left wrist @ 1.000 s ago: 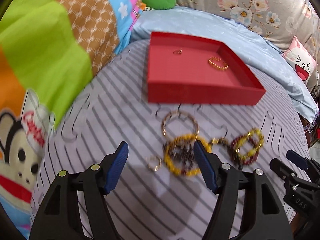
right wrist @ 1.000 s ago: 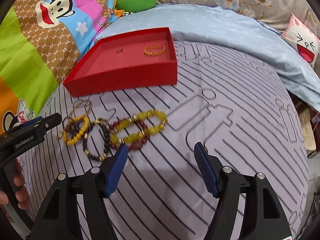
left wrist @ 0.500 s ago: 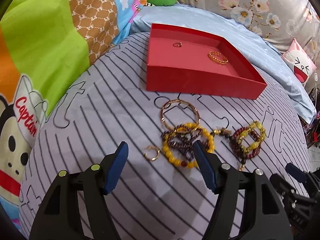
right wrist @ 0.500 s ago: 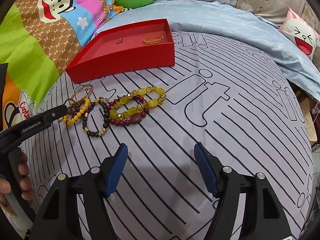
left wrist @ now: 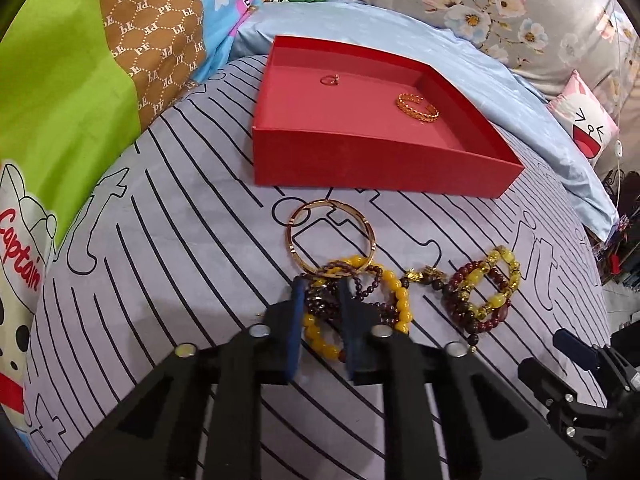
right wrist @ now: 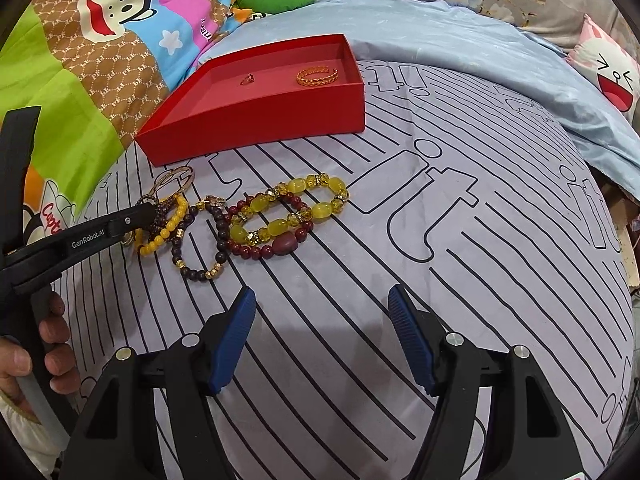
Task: Organize jewelry
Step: 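Grasp the dark beaded chain with the left gripper while the right gripper grasps the yellow bead bracelet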
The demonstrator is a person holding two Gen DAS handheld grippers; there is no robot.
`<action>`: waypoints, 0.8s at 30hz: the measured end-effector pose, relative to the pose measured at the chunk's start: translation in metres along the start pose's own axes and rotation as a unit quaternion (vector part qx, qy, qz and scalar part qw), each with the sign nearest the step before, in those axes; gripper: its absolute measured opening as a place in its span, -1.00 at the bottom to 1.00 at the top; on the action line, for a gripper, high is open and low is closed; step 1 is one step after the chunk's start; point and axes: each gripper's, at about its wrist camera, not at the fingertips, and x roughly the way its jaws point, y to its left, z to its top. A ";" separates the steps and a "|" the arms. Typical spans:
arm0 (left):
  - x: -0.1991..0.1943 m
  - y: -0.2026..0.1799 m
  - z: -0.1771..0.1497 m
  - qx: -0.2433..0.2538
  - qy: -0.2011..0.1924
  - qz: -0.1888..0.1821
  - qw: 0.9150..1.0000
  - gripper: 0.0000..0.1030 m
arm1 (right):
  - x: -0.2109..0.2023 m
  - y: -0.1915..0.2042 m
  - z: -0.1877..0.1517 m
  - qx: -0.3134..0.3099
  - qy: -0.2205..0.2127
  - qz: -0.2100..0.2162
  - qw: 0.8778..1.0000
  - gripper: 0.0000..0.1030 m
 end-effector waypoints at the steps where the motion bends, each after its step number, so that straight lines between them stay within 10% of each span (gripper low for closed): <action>1: -0.001 0.000 0.000 -0.001 -0.001 -0.005 1.000 -0.83 | 0.000 0.001 0.000 -0.001 0.000 0.000 1.000 0.29; 24: -0.090 -0.007 -0.005 -0.006 -0.062 -0.071 0.995 -0.85 | -0.012 0.019 -0.007 -0.015 -0.006 0.020 1.000 0.29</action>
